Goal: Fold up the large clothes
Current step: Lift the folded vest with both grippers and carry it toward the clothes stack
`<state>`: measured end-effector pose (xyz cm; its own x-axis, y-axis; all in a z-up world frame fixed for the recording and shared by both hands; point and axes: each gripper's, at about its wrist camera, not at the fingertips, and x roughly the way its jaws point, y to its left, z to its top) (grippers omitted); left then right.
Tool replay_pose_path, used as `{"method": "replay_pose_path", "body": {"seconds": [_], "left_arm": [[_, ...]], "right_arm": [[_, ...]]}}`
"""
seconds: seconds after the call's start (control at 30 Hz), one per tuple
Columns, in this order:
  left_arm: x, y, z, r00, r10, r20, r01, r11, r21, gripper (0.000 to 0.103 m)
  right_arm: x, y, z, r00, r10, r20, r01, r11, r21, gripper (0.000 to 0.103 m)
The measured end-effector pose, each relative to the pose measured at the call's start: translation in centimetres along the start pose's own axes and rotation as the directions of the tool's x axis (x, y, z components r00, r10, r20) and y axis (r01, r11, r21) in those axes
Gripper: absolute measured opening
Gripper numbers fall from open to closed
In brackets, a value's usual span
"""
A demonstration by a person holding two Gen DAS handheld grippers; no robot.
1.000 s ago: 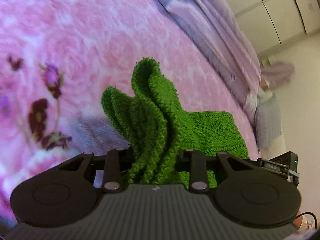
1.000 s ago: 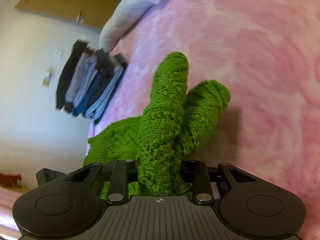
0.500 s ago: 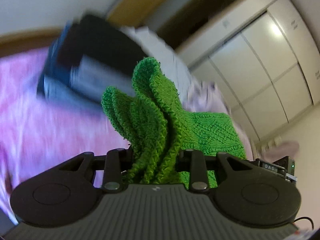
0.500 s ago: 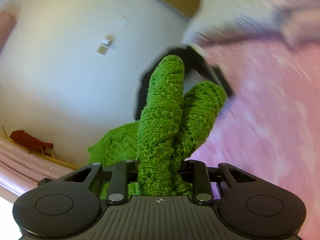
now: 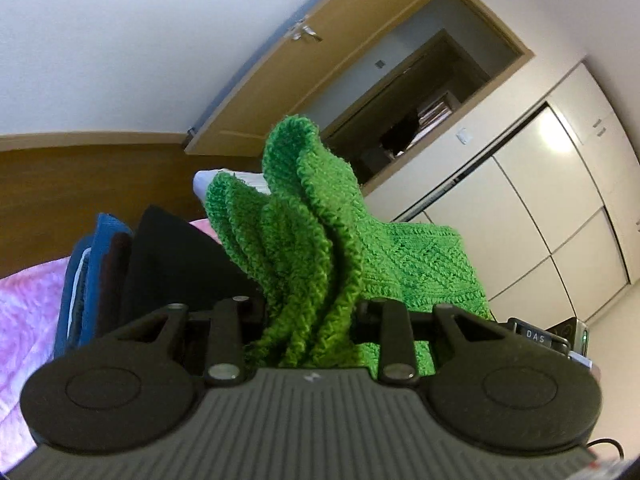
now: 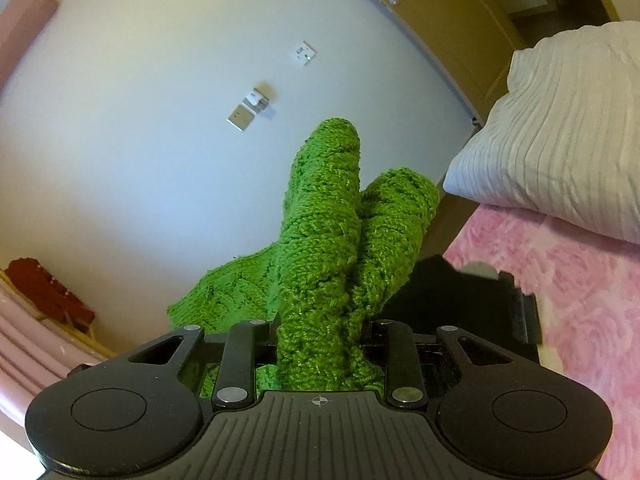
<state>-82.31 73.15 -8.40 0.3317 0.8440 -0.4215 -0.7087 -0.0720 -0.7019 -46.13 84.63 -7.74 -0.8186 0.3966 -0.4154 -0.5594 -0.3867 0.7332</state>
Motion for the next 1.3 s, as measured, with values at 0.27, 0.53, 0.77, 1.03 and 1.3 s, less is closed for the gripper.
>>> {"method": "replay_pose_path", "body": {"seconds": [0.27, 0.53, 0.77, 1.03, 1.3], "left_arm": [[4.1, 5.4, -0.7, 1.0, 0.029, -0.011, -0.03, 0.999, -0.042, 0.028], [6.6, 8.9, -1.6, 0.999, 0.044, 0.01, -0.044, 0.999, 0.005, 0.033], [5.8, 8.9, -1.3, 0.99, 0.137, 0.026, -0.138, 0.99, 0.034, 0.052], [-1.3, 2.6, -2.5, 0.933, 0.296, 0.206, -0.331, 0.93, 0.16, 0.048], [2.5, -2.6, -8.7, 0.921, 0.336, 0.195, -0.388, 0.769, 0.508, 0.043]], "right_arm": [[5.9, -6.4, 0.3, 0.998, 0.014, -0.061, -0.012, 1.0, 0.028, 0.025], [8.7, -10.7, -0.7, 0.998, -0.041, -0.046, 0.042, 0.999, 0.018, 0.03], [7.9, -8.2, -1.0, 0.965, -0.26, 0.006, 0.26, 0.964, -0.046, 0.054], [1.0, 0.5, -5.7, 0.786, -0.46, 0.414, 0.579, 0.782, -0.23, 0.059], [5.0, 2.2, -14.7, 0.821, -0.434, 0.371, 0.567, 0.697, -0.439, 0.059]]}}
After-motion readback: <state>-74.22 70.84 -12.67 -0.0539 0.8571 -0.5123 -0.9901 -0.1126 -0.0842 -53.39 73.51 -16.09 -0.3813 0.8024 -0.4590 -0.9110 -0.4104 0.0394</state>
